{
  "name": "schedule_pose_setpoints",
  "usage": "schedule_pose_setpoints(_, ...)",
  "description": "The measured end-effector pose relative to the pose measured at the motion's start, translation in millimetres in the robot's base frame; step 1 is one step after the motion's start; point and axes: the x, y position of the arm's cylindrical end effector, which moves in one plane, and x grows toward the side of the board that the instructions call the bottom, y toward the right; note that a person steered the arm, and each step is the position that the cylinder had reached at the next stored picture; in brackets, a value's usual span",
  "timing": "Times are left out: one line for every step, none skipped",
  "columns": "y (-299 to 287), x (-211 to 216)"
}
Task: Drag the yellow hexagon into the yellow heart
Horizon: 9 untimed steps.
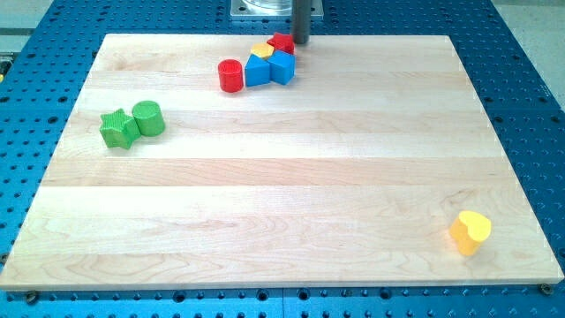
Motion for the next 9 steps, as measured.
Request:
schedule_pose_setpoints(-11,7)
schedule_pose_setpoints(-15,41)
schedule_pose_setpoints(-19,63)
schedule_pose_setpoints(-28,109)
schedule_pose_setpoints(-48,159)
schedule_pose_setpoints(-66,176)
schedule_pose_setpoints(-115,176)
schedule_pose_setpoints(-143,176)
schedule_pose_setpoints(-190,176)
